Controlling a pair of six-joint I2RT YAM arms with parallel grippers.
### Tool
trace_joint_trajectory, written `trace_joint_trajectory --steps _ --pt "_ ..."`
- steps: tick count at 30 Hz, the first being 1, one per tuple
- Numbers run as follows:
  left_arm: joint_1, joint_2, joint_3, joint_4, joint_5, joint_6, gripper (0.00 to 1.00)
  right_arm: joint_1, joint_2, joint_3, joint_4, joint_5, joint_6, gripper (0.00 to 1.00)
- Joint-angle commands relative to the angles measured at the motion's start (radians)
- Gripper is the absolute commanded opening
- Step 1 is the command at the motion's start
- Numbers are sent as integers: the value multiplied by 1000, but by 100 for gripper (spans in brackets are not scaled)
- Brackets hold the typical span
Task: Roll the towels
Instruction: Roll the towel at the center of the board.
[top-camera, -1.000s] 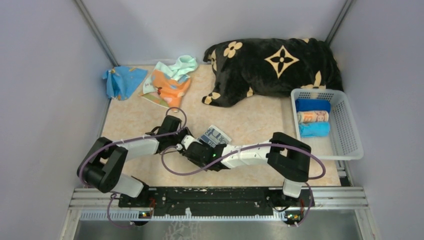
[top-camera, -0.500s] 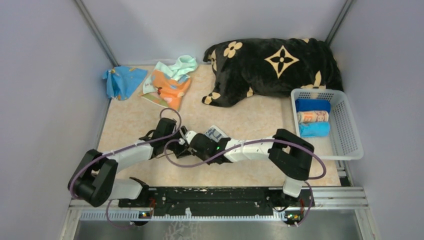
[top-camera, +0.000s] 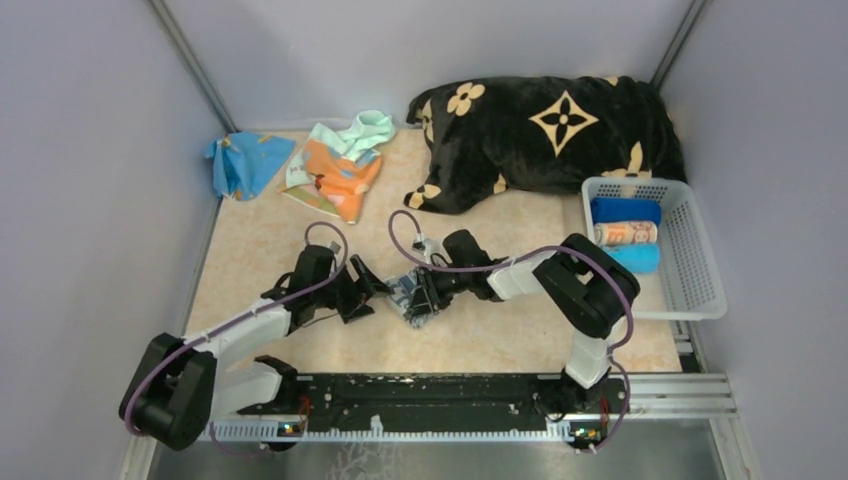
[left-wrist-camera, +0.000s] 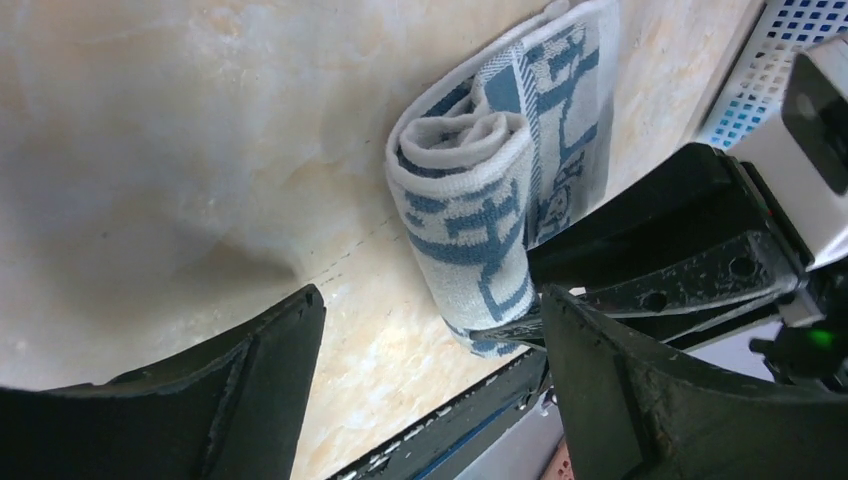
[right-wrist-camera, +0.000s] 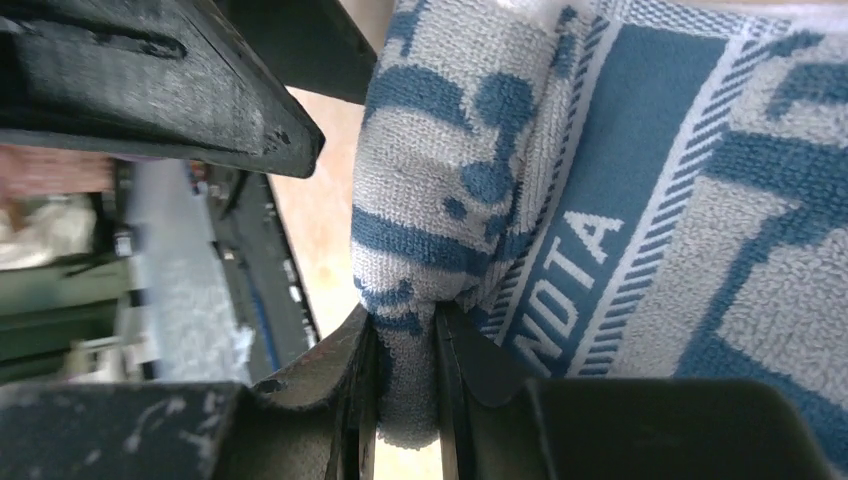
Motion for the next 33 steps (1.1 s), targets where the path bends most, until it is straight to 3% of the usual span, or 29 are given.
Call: trace_joint_trajectory --steps 1,8,14,19,26,33 --pt "2 82 9 113 81 2 84 -55 93 -51 240 -251 205 17" --pt "2 232 44 192 99 5 77 -104 180 -99 400 -292 342 18" --pt "-23 337 103 166 68 20 60 -117 160 -141 399 -222 360 20" --pt "-72 395 175 60 -19 37 50 -95 -6 -104 83 -30 177 28" --pt "-138 436 289 -131 -178 74 49 22 -244 35 -368 376 -26 45" --pt "-162 497 325 -155 -185 67 49 233 -324 156 -524 834 -122 55"
